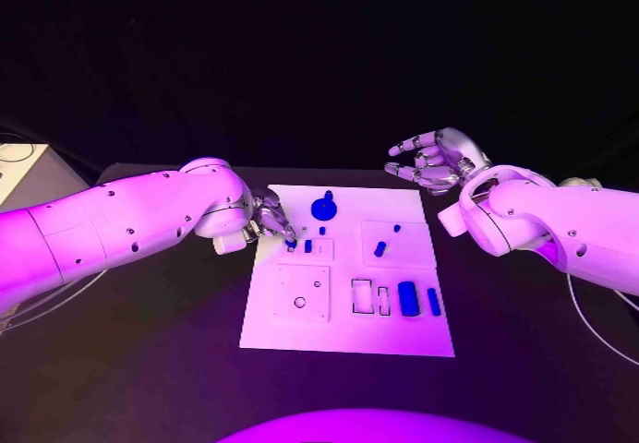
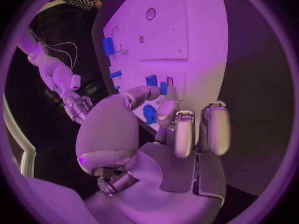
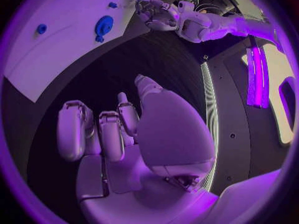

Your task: Assemble the parts on the task board

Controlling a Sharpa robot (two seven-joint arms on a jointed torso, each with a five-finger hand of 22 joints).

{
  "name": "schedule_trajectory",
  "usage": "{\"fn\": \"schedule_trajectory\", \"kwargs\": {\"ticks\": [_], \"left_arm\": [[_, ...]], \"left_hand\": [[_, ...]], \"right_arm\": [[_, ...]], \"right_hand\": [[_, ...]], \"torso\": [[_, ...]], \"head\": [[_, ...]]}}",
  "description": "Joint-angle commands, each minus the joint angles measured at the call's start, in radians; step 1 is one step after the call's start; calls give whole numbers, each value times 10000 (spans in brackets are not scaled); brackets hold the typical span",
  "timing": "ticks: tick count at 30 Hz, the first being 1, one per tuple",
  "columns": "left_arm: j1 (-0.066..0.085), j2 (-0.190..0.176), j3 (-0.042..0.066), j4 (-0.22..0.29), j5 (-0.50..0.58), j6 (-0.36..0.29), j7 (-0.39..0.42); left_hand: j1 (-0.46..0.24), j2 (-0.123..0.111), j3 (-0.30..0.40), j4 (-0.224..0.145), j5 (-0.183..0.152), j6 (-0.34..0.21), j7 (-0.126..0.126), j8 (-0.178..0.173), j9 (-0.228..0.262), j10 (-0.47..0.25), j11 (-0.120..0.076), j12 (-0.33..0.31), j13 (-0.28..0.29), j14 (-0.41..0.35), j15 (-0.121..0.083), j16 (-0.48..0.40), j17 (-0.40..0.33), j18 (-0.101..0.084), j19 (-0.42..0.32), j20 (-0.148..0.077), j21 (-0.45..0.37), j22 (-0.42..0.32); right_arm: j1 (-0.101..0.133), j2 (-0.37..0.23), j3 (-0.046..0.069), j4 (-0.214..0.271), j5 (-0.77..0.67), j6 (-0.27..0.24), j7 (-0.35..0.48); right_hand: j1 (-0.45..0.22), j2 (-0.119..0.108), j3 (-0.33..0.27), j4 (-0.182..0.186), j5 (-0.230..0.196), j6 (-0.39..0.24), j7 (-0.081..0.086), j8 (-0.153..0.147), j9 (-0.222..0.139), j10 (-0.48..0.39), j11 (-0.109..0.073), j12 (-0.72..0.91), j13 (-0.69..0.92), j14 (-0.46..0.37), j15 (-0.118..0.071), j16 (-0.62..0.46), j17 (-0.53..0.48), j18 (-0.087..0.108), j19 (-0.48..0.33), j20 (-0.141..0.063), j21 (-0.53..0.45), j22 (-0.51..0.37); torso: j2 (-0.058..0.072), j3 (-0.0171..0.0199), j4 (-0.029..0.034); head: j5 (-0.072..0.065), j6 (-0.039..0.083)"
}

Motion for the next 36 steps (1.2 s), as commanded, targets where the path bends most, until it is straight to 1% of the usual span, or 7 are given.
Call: {"fn": "schedule_trajectory", "kwargs": {"ticks": [1, 8, 13, 19, 26, 29, 36], "left_arm": [[-5, 27, -9, -12, -283, 283, -174], [-7, 24, -22, -57, -394, 451, -288], [-7, 22, -25, -54, -505, 584, -350], [-17, 71, -37, -79, -590, 666, -388], [-39, 132, -55, -72, -614, 672, -357], [-42, 150, -59, -63, -617, 670, -345], [-43, 183, -62, -38, -619, 819, -348]], "left_hand": [[26, 164, 339, -391, -44, 820, -726, 600, 680, 201, -141, 52, 17, 1020, -69, 35, 2635, -76, 65, -16, 35, 433], [9, 201, 277, -372, -93, 839, -737, 594, 664, 221, -149, 51, 35, 1020, -74, 35, 2635, -76, 64, -24, 31, 431], [5, 210, 261, -366, -106, 846, -739, 593, 660, 228, -151, 55, 46, 1020, -76, 35, 2635, -75, 61, -26, 28, 426], [1, 219, 248, -362, -118, 851, -742, 592, 657, 231, -153, 53, 46, 1020, -76, 35, 2635, -73, 53, -28, 23, 416], [-4, 228, 229, -356, -133, 854, -745, 588, 651, 229, -154, 43, 36, 1020, -77, 35, 2635, -68, 37, -29, 13, 395], [-9, 232, 218, -352, -143, 855, -746, 586, 648, 236, -154, 50, 52, 1020, -77, 35, 2635, -70, 41, -30, 14, 400], [-31, 253, 154, -331, -191, 877, -756, 583, 634, 259, -158, 63, 90, 1020, -78, 35, 2635, -67, 29, -34, 5, 385]], "right_arm": [[-6, -8, 1, 13, -40, 125, 56], [-6, -12, 0, 12, -40, 123, 59], [-7, -9, 0, 8, -40, 124, 63], [-8, -9, 0, 13, -40, 123, 66], [-8, -14, 0, 24, -40, 119, 70], [-8, -17, 0, 28, -40, 116, 71], [-8, -20, 0, 37, -40, 116, 72]], "right_hand": [[-40, -76, 73, -8, 55, 29, -23, 35, -16, 42, -48, 27, 156, 694, -72, -67, 1255, 160, -10, -22, -37, 868], [-40, -76, 73, -8, 55, 29, -23, 35, -16, 42, -48, 27, 156, 694, -72, -67, 1255, 160, -10, -22, -37, 868], [-40, -76, 73, -8, 55, 29, -23, 35, -16, 42, -48, 27, 156, 694, -72, -67, 1255, 160, -10, -22, -37, 868], [-40, -76, 73, -8, 55, 29, -23, 35, -16, 42, -48, 27, 156, 694, -72, -67, 1255, 160, -10, -22, -37, 868], [-40, -76, 73, -8, 55, 29, -23, 35, -16, 42, -48, 27, 156, 694, -72, -67, 1255, 160, -10, -22, -37, 868], [-40, -76, 73, -8, 55, 29, -23, 35, -16, 42, -48, 27, 156, 694, -72, -67, 1255, 160, -10, -22, -37, 868], [-40, -76, 73, -8, 55, 29, -23, 35, -16, 42, -48, 27, 156, 694, -72, -67, 1255, 160, -10, -22, -37, 868]], "torso": [[5, 9, 6], [6, 6, -8], [13, 13, -2], [14, 6, 6], [12, 2, -18], [4, 9, -10], [4, 5, -2]], "head": [[11, -20], [16, -46], [18, -55], [27, -64], [7, -90], [-9, -100], [-18, -127]]}}
